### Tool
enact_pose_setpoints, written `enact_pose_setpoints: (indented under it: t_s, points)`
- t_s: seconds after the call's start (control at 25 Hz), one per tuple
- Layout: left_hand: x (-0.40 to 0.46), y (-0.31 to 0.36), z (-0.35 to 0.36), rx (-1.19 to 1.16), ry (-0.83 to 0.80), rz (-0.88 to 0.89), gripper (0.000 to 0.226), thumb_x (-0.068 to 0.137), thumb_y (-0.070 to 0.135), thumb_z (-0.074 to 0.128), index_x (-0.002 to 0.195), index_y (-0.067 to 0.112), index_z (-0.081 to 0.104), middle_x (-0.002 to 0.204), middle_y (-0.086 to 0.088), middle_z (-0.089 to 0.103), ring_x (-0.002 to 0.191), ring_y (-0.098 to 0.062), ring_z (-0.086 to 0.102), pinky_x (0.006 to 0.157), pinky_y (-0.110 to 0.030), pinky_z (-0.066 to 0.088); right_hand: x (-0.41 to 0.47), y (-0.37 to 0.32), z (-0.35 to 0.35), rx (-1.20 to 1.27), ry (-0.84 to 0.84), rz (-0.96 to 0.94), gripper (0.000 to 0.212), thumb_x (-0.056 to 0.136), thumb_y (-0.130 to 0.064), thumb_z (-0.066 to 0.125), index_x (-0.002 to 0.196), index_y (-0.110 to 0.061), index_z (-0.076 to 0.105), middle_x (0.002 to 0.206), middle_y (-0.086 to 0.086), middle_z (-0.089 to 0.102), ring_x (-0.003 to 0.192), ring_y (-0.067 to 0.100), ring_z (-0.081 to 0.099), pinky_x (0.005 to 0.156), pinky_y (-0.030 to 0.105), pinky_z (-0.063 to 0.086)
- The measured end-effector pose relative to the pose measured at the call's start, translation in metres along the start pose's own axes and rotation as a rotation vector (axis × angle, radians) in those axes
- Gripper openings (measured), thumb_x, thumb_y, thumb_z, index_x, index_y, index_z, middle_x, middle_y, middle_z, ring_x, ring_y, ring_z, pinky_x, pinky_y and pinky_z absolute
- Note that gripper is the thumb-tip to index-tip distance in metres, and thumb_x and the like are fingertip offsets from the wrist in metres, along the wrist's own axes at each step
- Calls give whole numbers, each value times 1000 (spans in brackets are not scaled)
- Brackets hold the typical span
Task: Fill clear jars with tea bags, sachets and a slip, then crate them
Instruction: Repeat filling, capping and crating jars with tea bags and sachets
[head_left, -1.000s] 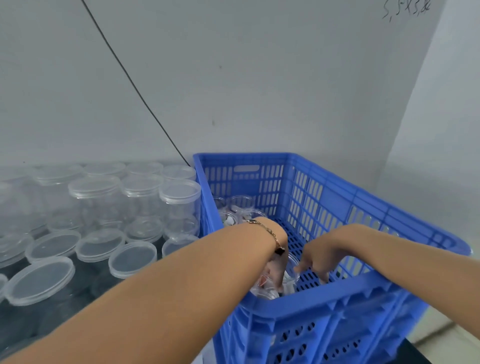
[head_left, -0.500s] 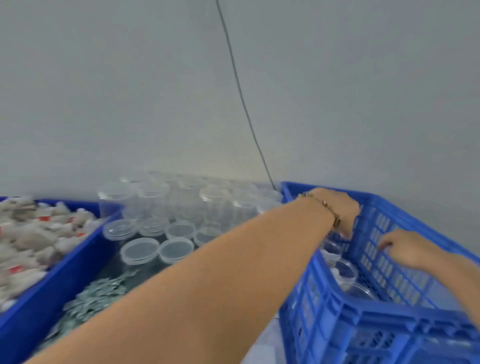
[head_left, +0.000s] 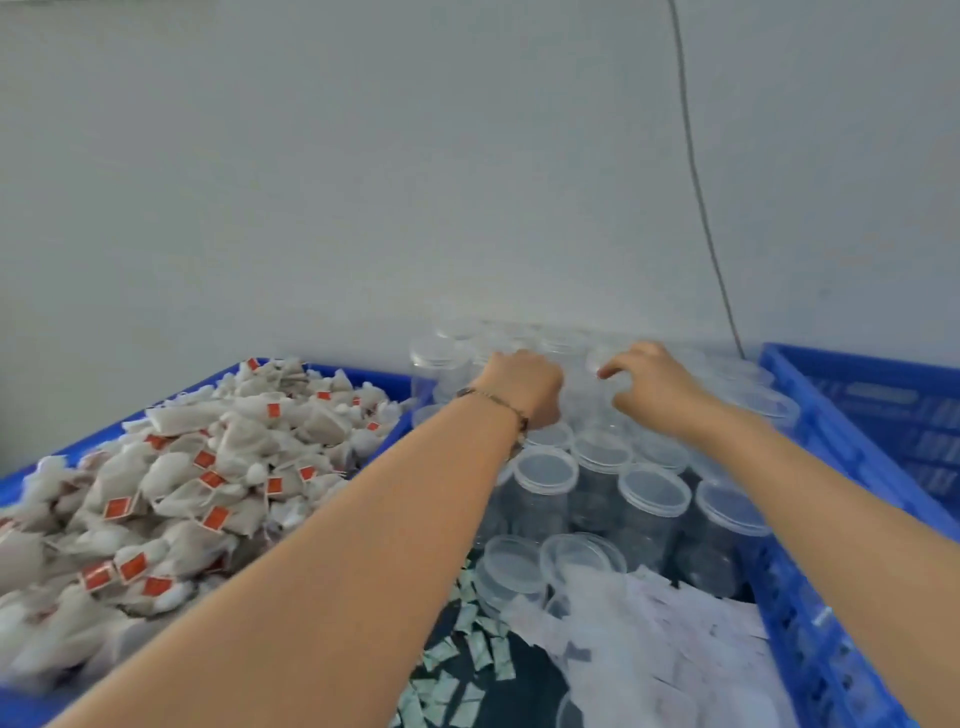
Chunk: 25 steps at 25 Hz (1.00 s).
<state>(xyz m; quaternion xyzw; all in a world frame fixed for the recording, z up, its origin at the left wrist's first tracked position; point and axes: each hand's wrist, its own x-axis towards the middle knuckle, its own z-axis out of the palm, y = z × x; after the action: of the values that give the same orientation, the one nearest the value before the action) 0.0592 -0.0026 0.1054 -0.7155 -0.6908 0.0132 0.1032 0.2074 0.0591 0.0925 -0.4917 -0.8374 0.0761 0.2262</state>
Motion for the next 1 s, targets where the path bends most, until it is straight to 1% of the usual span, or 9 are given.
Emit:
enact_pose_setpoints:
  t_s: [0.12,0.24,0.32,0.44,0.56,0.64,0.72,0.88,1.0]
  points:
    - [-2,-75,54,-55,-75,-186,33,96,21,48,122,5,58,130,-16,54,119,-31,52,99,-38,42,12,-43,57,274,-138,55,45,84,-2,57,128,-12,56,132,9,54,118,22,51,85,22,39]
    - [6,-124,101,-254,-165,-372,39,96,28,49,128,6,52,129,-16,55,117,-31,53,101,-39,43,29,-79,112,572,-256,191,40,85,-5,61,123,-7,53,125,9,57,103,18,55,68,19,45]
    - [18,-139,118,-495,-125,-464,50,91,36,58,130,5,49,127,-15,56,116,-29,54,100,-39,45,45,-100,137,681,-237,278,35,83,-5,61,117,-1,55,123,12,60,102,21,56,76,25,46]
    - [32,-153,131,-855,3,-598,108,78,45,75,150,-1,10,150,-22,30,137,-33,35,111,-42,34,65,-121,155,757,-216,374,52,83,-11,64,130,4,46,127,14,55,106,23,54,82,29,40]
    - [50,-160,137,-994,138,-584,129,72,47,79,150,8,-16,158,-19,13,144,-32,22,114,-45,25,73,-132,165,714,-165,363,33,92,-15,52,122,0,53,115,13,59,103,27,55,86,36,42]
    - [65,-165,142,-1098,192,-574,130,71,46,81,151,12,-15,156,-17,23,139,-33,33,110,-45,31,78,-137,169,717,-145,341,28,93,-10,43,118,-6,55,113,12,60,104,26,55,90,37,43]
    - [72,-165,147,-1116,217,-538,124,72,43,81,152,12,-9,152,-15,32,136,-31,39,107,-42,36,78,-139,170,741,-155,333,38,87,0,44,124,-7,51,115,10,58,107,24,54,90,34,42]
    - [73,-164,155,-1004,297,-480,89,70,39,82,139,11,33,132,-11,53,119,-26,53,94,-37,46,62,-138,160,793,-206,333,49,84,2,50,131,-10,47,133,12,52,121,23,49,85,25,39]
    - [63,-160,149,-841,320,-484,70,70,47,78,125,12,51,119,-9,59,101,-20,56,81,-31,46,52,-137,149,787,-239,314,51,84,-1,52,133,-14,46,137,8,50,125,20,47,92,24,39]
